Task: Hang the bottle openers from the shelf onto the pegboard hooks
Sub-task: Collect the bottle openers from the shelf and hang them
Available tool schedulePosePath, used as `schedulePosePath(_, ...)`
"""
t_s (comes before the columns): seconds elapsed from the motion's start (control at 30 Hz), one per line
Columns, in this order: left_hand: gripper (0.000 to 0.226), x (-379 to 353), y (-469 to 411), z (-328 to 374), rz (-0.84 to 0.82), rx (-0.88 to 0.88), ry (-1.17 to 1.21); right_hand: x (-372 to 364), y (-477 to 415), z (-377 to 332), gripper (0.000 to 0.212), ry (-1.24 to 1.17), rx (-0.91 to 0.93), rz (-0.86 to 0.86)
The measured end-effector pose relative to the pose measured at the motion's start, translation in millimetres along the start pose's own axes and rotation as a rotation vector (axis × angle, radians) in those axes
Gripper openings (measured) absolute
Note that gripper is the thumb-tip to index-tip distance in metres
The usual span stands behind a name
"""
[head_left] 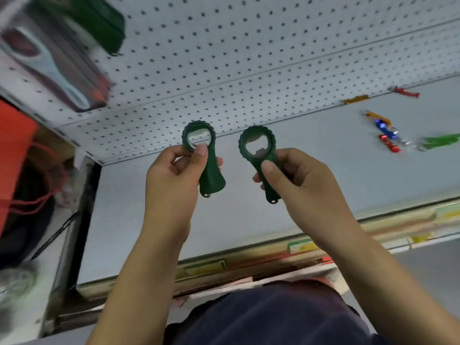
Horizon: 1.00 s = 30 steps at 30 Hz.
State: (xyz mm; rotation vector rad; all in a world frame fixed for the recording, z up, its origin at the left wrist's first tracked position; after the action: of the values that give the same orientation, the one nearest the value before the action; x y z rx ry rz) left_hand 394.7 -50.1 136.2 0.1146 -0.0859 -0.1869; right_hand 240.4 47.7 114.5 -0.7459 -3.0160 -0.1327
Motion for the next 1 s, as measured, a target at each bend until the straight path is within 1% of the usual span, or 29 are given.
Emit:
schedulePosePath(0.17,0.018,42.0,3.0,13.0,0.058,-0.046,0.111,-40.4,13.3,-27.8,0.009,0.035,0.099,-0.104)
schedulePosePath(0.37,0.030,67.1,6.2,28.5,0.075,-0.089,0.290,-67.0,24.8,-62.9,0.009,0.137,0.300,-0.215)
schedulePosePath(0.47,0.025,76.2,11.0,33.2,0.086,-0.103,0.318,-76.3,28.2,-80.2,0.010,0.143,0.383,-0.236)
schedulePosePath(0.57,0.016,86.9,16.1,39.0,0.108,-0.108,0.341,-86.7,26.9,-98.3,0.013,0.153,0.452,-0.233)
schedulePosePath(0.83,0.017,115.6,21.8,58.2,0.154,-0.142,0.385,-116.3,22.0,-140.4,0.006,0.130,0.613,-0.202)
schedulePosePath(0.9,0.018,119.4,24.4,58.5,0.152,-0.138,0.393,-119.1,22.6,-143.9,0.005,0.135,0.635,-0.181)
schedulePosePath(1.0,0.016,123.9,28.5,58.2,0.147,-0.144,0.395,-120.4,19.8,-146.8,0.006,0.116,0.621,-0.129)
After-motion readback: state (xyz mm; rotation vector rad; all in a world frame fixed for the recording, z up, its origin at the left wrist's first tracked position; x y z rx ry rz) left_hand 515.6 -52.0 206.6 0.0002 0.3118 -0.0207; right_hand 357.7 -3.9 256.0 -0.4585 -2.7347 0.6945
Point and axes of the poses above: each hand's wrist, its own y-axis away from the middle knuckle, its own x-axis out of the back of the hand, z = x × y, the point moved 2 cm from there along -y, towards the middle knuckle, and after that the axes turned 1 degree about -x, right-handed, at the moved point
